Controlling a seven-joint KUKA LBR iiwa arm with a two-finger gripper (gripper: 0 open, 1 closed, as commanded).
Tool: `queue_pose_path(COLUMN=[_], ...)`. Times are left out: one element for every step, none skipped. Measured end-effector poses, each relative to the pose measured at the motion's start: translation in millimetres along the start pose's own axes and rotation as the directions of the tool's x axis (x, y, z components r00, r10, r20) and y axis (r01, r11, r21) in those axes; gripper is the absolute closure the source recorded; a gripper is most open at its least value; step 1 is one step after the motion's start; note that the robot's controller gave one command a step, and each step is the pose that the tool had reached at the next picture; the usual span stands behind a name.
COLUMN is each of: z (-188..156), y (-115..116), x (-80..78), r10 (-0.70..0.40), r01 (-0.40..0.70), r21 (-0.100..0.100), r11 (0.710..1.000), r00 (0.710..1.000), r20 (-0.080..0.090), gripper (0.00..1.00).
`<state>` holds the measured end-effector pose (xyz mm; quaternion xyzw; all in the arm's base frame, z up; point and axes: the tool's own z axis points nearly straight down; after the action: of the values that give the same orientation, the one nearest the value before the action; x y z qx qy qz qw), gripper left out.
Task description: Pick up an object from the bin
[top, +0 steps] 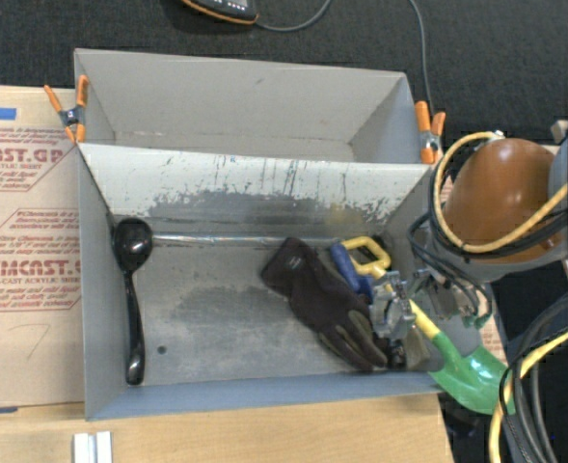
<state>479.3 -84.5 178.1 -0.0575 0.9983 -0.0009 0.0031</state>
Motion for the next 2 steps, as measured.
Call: queue_pose_path(z=[0,59], y=[0,26], x=[0.0,-17.1], r10=[0.000,0.074], r01=[0.000,-0.074], r21=[0.000,-0.003], r11=[1.000,0.997], r00=[1.000,0.997], r20=[0.000,-0.003], gripper=[1.00,1.00])
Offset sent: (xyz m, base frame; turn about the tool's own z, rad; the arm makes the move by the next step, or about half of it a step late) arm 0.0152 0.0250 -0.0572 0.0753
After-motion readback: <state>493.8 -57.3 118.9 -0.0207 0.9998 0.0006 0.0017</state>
